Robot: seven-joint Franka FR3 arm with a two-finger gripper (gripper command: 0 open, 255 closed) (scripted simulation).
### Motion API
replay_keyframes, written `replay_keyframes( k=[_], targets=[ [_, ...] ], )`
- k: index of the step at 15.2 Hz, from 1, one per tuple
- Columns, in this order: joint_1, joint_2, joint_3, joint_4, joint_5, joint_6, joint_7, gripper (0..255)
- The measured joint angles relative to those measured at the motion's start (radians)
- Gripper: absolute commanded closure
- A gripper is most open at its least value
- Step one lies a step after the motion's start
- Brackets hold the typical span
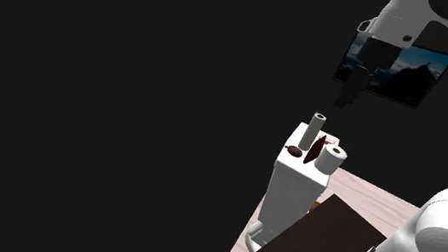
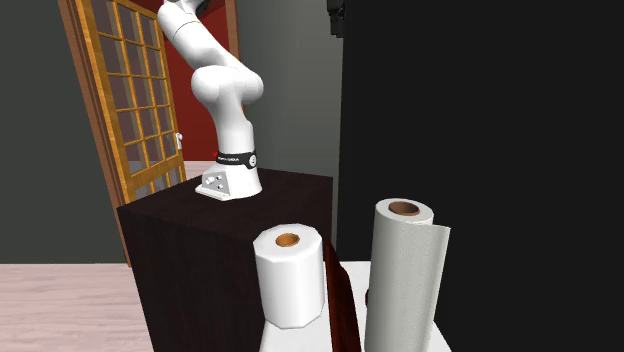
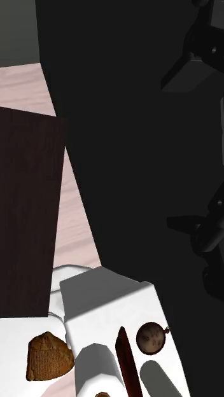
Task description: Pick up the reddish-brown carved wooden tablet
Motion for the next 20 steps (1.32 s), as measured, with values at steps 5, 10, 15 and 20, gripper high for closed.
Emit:
replay_keyframes(
  k=[5,10,15,20],
  targets=[
    [-0.036,0.052,-0.03,-0.026,0.002,0.088,0.019,0],
    [-0.091,0.144,-0.086,-0.054,0.011,0.228,0.042,0],
    [-0.14,0.248,-0.145,-0.069,0.032,0.365,0.06,0],
    [-0.181,0.363,-0.21,-0.071,0.071,0.495,0.063,0]
  ],
)
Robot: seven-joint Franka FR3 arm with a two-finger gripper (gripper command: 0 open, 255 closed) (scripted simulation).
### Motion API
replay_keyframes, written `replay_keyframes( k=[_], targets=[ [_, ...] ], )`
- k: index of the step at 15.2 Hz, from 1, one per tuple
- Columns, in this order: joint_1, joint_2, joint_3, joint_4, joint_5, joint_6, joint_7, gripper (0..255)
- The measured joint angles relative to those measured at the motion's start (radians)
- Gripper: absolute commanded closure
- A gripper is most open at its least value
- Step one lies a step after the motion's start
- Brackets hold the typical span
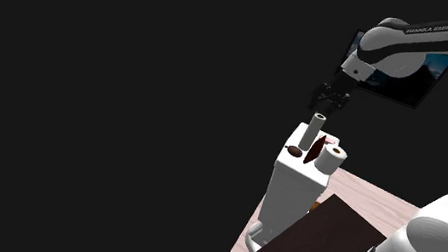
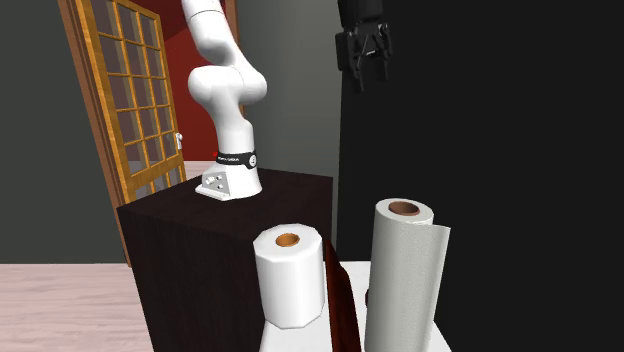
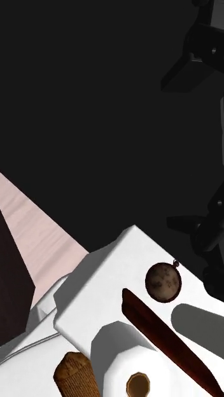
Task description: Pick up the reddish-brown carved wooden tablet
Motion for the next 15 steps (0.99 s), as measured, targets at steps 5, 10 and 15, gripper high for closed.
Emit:
replay_keyframes(
  k=[5,10,15],
  targets=[
    [-0.029,0.132,-0.065,0.027,0.067,0.112,-0.007,0],
    [-0.055,0.268,-0.13,0.055,0.17,0.215,-0.042,0],
    [-0.084,0.404,-0.18,0.091,0.311,0.293,-0.093,0]
  ],
)
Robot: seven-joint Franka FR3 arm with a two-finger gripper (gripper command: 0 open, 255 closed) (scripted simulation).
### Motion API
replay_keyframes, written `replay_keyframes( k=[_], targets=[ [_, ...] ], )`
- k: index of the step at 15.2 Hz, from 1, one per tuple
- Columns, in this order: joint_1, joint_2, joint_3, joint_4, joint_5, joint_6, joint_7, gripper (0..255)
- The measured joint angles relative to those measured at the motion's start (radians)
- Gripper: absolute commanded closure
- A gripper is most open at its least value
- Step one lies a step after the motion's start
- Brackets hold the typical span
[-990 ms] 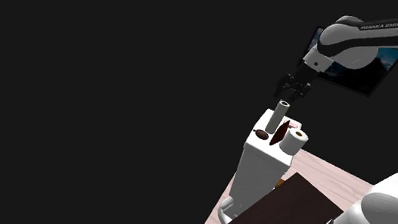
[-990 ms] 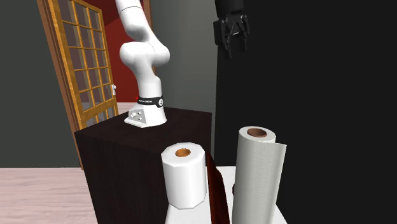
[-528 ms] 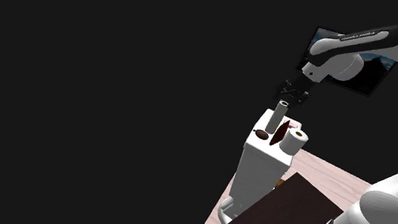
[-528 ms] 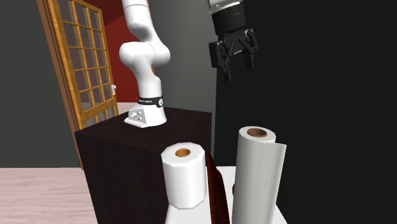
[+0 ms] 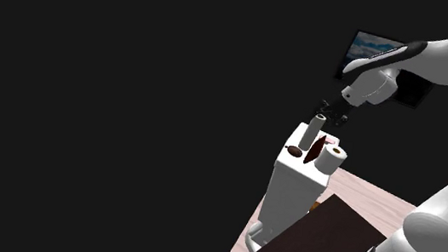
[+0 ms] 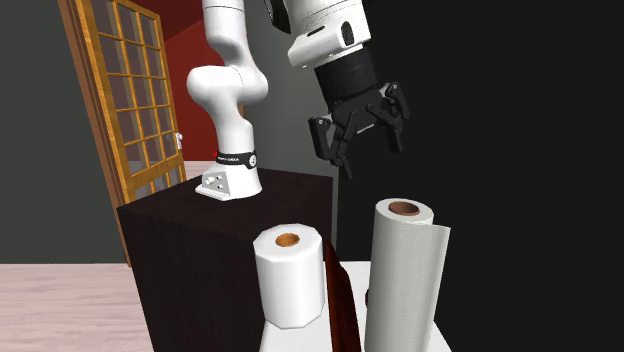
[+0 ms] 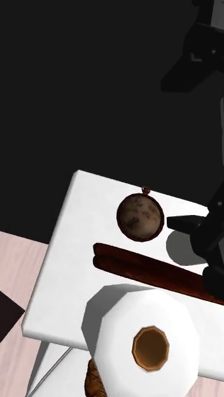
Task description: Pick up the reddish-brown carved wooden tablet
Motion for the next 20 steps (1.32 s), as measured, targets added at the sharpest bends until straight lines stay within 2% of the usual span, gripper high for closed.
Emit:
replay_keyframes(
  k=[6,12,15,20],
  targets=[
    [-0.064,0.18,-0.028,0.067,0.21,0.058,-0.089,0],
    [-0.156,0.347,-0.019,0.152,0.414,0.086,-0.162,0],
    [-0.187,0.404,-0.007,0.177,0.472,0.096,-0.201,0],
    [-0.207,0.462,0.018,0.185,0.531,0.118,-0.255,0]
  ],
)
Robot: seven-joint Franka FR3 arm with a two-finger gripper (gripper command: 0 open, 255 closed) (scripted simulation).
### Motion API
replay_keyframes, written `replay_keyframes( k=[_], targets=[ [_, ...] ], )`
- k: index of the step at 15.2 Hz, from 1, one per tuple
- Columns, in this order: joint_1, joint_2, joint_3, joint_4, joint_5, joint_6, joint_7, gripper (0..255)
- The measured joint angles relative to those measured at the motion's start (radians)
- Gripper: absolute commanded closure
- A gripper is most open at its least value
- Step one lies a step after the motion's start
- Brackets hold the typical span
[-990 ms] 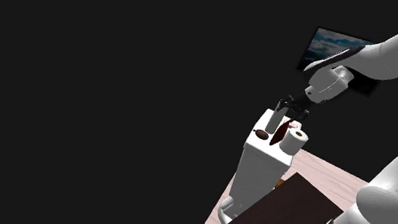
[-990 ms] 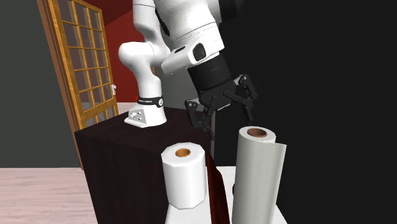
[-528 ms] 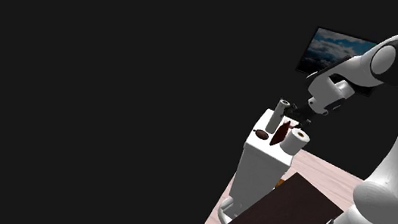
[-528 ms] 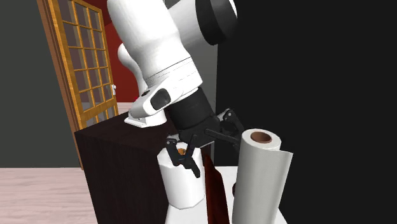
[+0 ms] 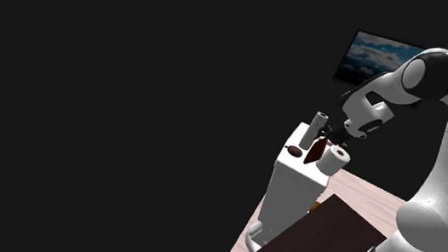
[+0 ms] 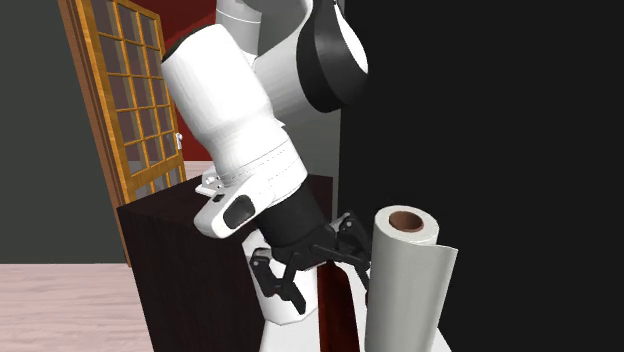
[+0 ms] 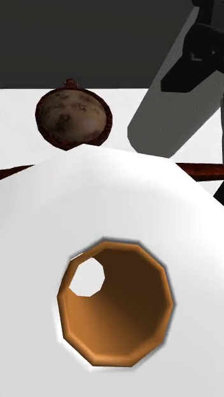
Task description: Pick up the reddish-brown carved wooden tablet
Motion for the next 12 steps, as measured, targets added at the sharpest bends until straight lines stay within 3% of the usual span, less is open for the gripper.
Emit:
replay_keyframes(
  k=[1,2,12],
  targets=[
    [-0.001,0.005,0.002,0.003,0.004,0.001,-0.003,0],
    [-0.002,0.008,0.003,0.004,0.005,0.001,-0.004,255],
    [-0.003,0.01,0.004,0.005,0.008,0.001,-0.006,255]
  ],
)
